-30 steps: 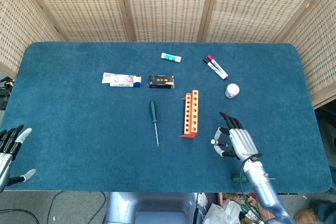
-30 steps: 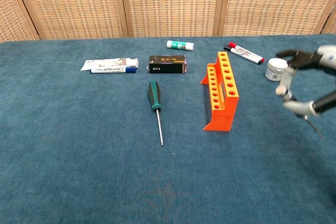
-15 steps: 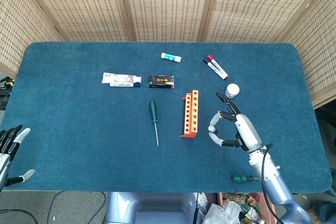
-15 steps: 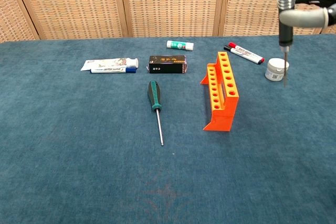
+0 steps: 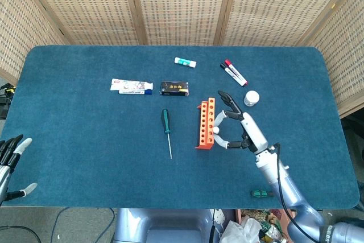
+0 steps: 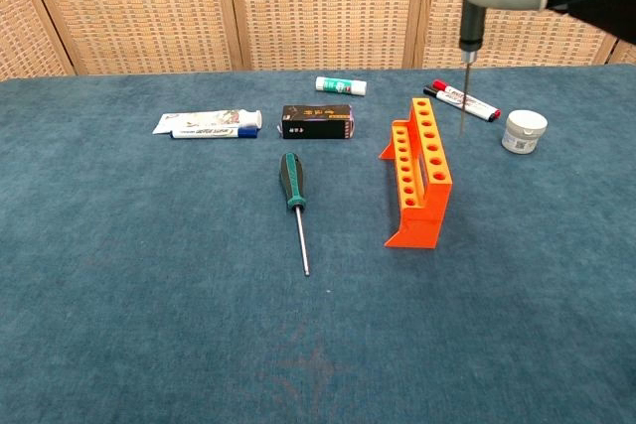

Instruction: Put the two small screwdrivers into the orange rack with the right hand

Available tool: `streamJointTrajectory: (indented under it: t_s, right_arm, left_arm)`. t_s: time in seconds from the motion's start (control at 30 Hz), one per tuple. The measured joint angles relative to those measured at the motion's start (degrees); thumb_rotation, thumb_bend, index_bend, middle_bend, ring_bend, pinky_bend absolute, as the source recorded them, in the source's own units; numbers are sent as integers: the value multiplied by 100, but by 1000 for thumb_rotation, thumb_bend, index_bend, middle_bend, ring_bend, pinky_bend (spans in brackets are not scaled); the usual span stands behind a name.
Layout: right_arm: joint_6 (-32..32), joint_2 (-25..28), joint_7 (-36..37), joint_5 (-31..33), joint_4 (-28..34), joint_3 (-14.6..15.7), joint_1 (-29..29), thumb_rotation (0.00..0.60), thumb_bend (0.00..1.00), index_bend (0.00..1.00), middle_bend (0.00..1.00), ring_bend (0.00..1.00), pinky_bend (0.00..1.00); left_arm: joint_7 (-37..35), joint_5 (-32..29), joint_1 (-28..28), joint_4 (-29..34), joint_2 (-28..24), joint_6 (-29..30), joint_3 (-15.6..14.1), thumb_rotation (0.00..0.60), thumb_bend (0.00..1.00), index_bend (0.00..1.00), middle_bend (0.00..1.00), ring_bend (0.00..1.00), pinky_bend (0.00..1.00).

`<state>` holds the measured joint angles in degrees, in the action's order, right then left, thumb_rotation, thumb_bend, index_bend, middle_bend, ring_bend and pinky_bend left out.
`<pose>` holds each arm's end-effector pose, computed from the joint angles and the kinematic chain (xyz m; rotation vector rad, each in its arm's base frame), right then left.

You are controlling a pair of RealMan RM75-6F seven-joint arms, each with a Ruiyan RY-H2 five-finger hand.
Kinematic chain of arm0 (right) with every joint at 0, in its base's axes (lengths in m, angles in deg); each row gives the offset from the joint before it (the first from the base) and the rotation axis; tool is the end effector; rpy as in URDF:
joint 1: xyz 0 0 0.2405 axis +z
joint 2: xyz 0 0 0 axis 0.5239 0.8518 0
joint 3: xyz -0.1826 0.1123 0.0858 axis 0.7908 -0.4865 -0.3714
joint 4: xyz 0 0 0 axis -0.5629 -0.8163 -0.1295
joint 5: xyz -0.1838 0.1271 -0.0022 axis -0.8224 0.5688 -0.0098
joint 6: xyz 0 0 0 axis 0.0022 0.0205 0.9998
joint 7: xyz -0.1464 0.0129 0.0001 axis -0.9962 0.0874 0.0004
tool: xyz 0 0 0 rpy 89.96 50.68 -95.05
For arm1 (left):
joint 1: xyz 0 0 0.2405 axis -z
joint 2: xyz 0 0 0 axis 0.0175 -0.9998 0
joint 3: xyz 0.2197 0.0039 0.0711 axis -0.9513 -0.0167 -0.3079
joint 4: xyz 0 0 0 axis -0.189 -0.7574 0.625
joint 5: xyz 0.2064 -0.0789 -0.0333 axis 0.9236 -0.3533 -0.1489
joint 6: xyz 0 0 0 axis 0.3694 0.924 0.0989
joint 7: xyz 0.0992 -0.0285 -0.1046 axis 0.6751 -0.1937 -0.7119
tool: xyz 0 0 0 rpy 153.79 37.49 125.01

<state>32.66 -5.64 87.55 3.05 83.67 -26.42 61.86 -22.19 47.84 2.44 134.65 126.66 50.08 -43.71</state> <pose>-0.0938 -0.2999 0.0657 1.3639 -1.7352 1.7950 -0.2795 0.1432 0.1568 -1.4835 -0.9295 -0.8663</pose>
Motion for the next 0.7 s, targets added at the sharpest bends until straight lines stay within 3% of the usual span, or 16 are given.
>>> streamJointTrajectory:
  t_s: [0.23, 0.7]
  right_arm:
    - [-265, -391, -141, 506, -210, -98, 304, 600, 383, 620, 19, 0, 55]
    - [-331, -411, -25, 598, -346, -39, 296, 600, 382, 620, 19, 0, 55]
  left_arm:
    - [-34, -54, 16, -10, -8, -35, 19, 600, 0, 0, 0, 0, 0]
    - [22, -62, 31, 3, 10, -79, 13, 600, 0, 0, 0, 0, 0]
